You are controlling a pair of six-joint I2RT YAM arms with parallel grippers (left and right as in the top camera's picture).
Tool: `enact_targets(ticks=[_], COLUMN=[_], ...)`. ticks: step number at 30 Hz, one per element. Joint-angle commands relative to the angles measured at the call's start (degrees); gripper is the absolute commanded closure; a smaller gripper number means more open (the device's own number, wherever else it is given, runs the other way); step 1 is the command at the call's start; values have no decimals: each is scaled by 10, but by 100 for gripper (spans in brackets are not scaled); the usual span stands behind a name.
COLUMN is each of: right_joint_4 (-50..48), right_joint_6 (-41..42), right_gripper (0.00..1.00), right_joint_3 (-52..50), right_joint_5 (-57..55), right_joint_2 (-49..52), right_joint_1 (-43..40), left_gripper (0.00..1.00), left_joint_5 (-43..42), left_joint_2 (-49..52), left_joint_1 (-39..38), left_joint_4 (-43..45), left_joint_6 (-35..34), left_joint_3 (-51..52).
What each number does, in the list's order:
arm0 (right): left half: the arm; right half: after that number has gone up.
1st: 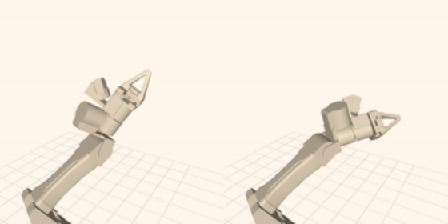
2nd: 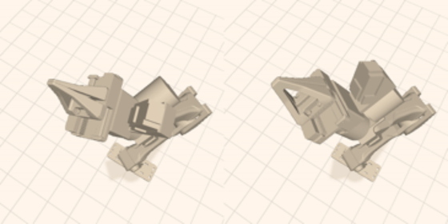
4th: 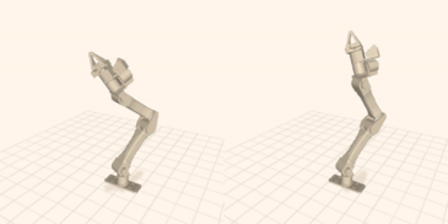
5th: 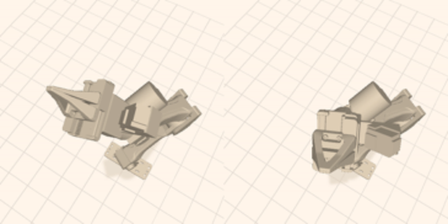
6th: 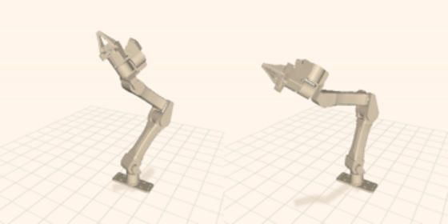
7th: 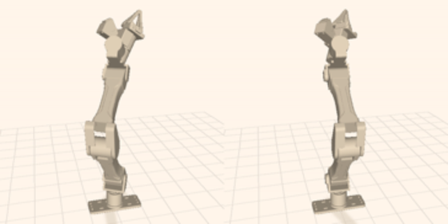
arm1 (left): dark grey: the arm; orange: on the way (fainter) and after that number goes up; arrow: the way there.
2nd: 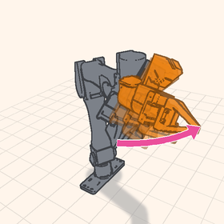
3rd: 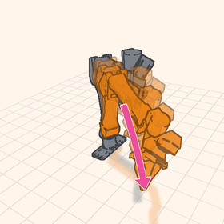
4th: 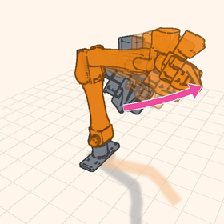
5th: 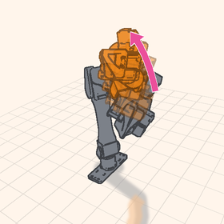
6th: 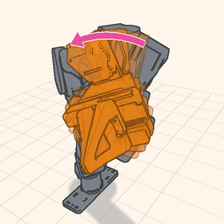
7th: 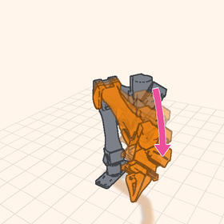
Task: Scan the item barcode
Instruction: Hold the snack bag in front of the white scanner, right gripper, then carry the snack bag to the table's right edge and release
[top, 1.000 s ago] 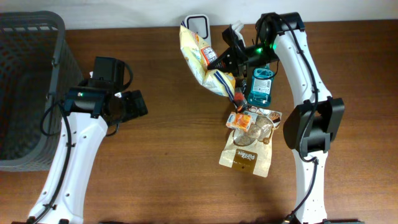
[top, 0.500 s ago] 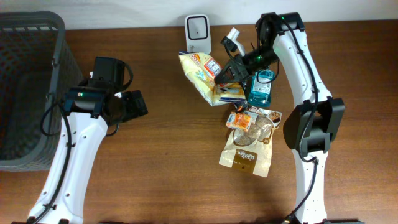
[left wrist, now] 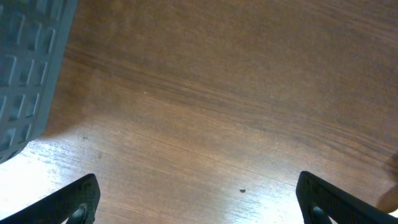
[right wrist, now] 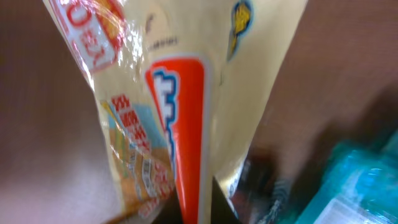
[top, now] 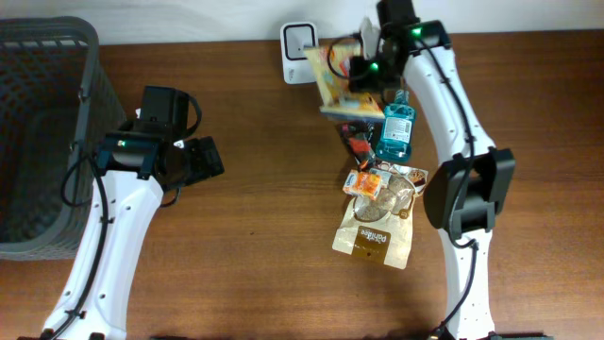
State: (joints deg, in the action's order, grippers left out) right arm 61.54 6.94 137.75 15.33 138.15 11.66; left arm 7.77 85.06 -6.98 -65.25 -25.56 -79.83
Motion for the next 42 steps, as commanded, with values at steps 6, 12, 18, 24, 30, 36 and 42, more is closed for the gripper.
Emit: enact_targets(ticks=[6,12,18,24,30,36,42], right_joint_4=[-192,-203,-198,-185,-164,-63,53], right_joint_6=[71,122,137,138,192,198,210], right_gripper=[96,96,96,96,96,96,96], right_joint_3=[11,10,7,9,38,59,57], right_joint_5=[-120,-165,-160,-160,-160,-160,-173], right_joint_2=[-14,13,36,31,-41,-101,-94], right_joint_1=[65,82,82,80,28,-106,-258], left_gripper=[1,1,1,1,1,1,1], left_joint_5=[7,7,7,7,7,7,7], left_joint_2=[-8,-8,-8,-8,-8,-8,-8], left_joint_1=[1,1,1,1,1,1,1], left_joint_4=[0,0,0,0,0,0,0], left_joint_6=[-7,-7,-7,-7,-7,-7,-7], left_joint_3=[-6,-6,-6,-6,-6,-6,-6])
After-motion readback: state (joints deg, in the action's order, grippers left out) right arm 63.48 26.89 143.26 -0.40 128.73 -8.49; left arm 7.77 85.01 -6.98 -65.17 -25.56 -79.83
